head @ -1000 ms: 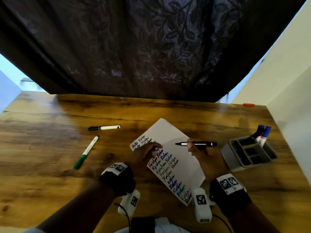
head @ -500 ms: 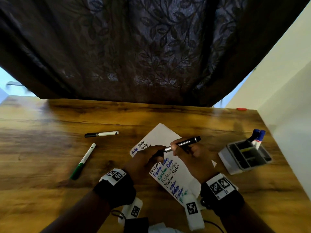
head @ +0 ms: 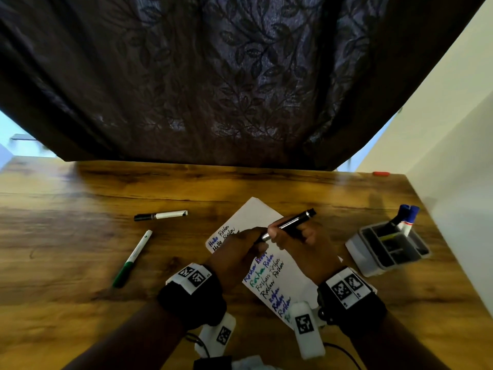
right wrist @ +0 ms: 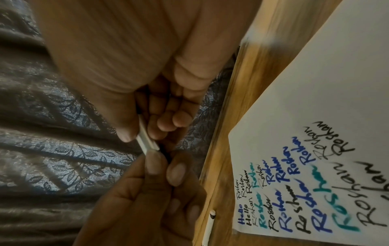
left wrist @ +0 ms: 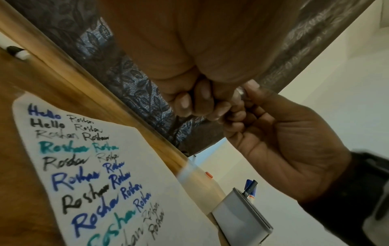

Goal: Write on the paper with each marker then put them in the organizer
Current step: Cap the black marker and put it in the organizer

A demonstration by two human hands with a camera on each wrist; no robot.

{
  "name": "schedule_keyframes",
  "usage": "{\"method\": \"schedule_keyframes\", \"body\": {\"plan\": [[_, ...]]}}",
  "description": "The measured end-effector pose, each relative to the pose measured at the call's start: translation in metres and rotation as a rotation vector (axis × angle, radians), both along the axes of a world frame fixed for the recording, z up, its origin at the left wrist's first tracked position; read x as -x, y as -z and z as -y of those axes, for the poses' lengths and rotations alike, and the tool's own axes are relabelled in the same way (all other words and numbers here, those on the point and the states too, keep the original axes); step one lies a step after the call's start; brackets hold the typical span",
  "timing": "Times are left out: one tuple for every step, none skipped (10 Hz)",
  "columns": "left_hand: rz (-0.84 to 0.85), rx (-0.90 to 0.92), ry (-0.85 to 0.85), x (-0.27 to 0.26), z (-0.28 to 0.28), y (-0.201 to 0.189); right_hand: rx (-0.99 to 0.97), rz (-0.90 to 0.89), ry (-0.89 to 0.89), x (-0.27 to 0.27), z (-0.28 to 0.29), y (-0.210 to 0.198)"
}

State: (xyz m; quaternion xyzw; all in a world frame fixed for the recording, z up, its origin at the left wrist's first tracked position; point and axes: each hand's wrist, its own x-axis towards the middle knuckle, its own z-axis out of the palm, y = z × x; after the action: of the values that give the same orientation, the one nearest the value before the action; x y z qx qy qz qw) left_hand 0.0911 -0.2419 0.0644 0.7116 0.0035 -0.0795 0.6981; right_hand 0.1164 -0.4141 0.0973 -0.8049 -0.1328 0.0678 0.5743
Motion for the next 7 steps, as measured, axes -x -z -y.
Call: {"method": "schedule_keyframes", "body": {"plan": [[-0.099,-0.059,0.041,-0.002,0.004,-0.017,-0.069,0.050,-0.048,-0.002,0.005,-0.005],[-0.044,-0.198,0.040,-0.001,0.008,-0.033,-0.069,0.098,-0.027,0.000,0.010,-0.008],[0.205,-0.391,0.156,-0.003,0.003,-0.012,-0.076,0.101,0.004,0.002,0.012,-0.007],[0.209,-0.529,0.305,-0.002,0.000,-0.012,-0.145,-0.037,-0.020,0.005,0.018,-0.004],[0.235,-0.646,0.353,0.003,-0.002,-0.024,-0.304,-0.253,-0.023,0.013,0.026,0.004],[0.224,-0.613,0.310,0.007,-0.006,-0.021,-0.524,-0.328,0.081,0.017,0.038,0.010],[0.238,-0.645,0.286,0.010,-0.005,-0.020,-0.416,-0.260,0.143,0.020,0.060,0.008]]}}
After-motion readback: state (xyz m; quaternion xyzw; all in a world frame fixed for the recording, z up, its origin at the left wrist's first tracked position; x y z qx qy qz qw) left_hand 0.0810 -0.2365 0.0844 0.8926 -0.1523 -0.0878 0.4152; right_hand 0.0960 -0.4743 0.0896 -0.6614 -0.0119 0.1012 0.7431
